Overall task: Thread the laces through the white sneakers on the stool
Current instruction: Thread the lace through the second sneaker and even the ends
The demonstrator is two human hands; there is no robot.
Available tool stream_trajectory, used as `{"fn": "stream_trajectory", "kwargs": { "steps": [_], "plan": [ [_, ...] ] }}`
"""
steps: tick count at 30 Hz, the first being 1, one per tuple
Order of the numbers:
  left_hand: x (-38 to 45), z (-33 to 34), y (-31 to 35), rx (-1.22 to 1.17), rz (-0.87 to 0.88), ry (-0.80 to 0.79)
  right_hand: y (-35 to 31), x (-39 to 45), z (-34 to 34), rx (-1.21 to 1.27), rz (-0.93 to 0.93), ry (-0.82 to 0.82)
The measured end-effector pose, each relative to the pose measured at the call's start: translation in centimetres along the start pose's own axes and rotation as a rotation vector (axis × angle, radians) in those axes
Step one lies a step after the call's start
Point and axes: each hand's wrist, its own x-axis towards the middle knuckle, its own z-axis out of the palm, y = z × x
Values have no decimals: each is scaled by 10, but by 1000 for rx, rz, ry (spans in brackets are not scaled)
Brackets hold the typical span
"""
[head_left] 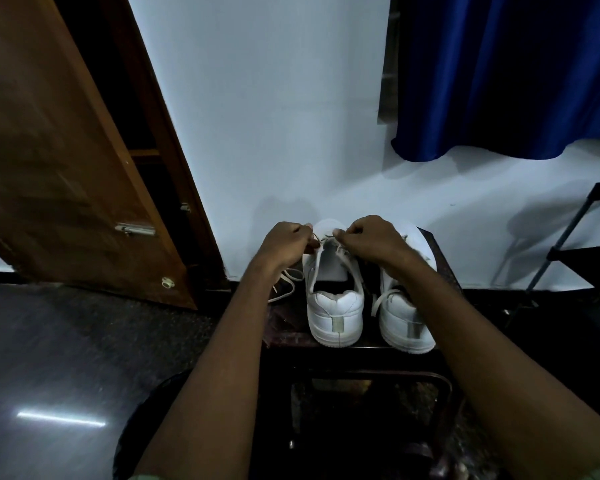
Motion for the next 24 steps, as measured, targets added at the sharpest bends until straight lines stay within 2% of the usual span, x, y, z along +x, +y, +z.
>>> {"fn": "stream_trajectory", "kwargs": {
  "steps": [5,10,15,17,20,22,24],
  "plan": [
    [0,-2,3,0,-12,0,-6,-2,-2,-50,-12,-53],
    [1,-5,0,339,53,70,-6,-3,-1,-201,-44,-97],
    [3,-8,-3,448,32,157,-2,3,-4,-244,-26,-82],
    [3,-6,-4,482,79,253,-4,2,-13,-44,-45,-32],
    [0,-2,4,426,376,359,-15,-5,-30,567,6,-54],
    [-11,3,23,268,444,264,-22,-5,-39,902,46,-124],
    [-23,8,43,95,345,61,-27,-5,-44,1119,37,-165]
  ]
}}
